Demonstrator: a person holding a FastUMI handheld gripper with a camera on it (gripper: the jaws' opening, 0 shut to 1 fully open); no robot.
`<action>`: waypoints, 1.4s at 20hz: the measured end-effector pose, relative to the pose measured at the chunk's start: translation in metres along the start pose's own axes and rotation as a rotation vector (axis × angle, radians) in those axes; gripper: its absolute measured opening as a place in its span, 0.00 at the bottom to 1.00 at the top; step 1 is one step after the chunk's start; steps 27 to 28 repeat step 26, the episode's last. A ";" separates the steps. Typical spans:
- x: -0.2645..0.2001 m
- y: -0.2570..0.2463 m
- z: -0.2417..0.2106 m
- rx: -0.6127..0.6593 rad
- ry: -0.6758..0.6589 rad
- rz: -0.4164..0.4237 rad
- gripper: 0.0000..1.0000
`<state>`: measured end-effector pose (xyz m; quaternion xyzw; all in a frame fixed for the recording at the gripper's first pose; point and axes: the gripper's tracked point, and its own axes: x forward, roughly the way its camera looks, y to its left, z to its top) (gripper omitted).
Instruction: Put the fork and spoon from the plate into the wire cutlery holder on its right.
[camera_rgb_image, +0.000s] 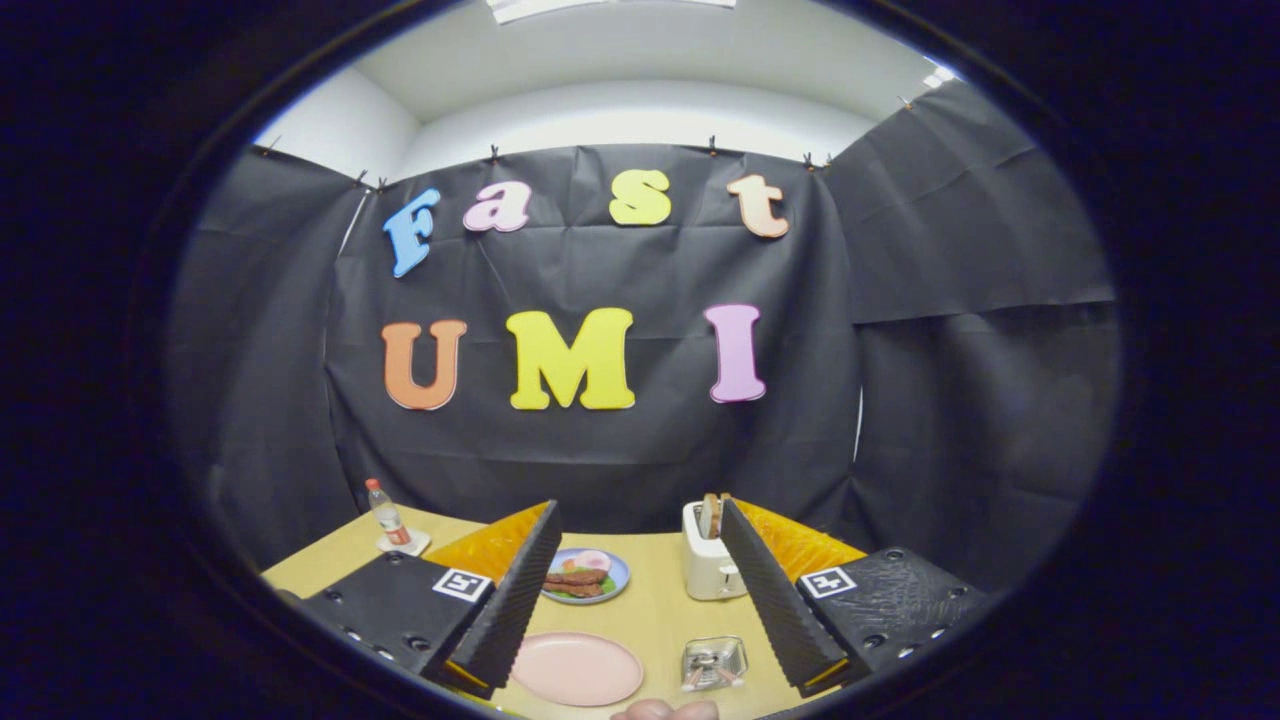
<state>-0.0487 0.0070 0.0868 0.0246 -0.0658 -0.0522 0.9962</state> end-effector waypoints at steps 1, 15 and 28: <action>-0.002 0.003 0.000 -0.009 -0.006 0.002 0.96; -0.016 0.019 0.007 -0.034 -0.024 0.003 0.96; -0.018 0.019 0.014 -0.040 -0.060 -0.008 0.96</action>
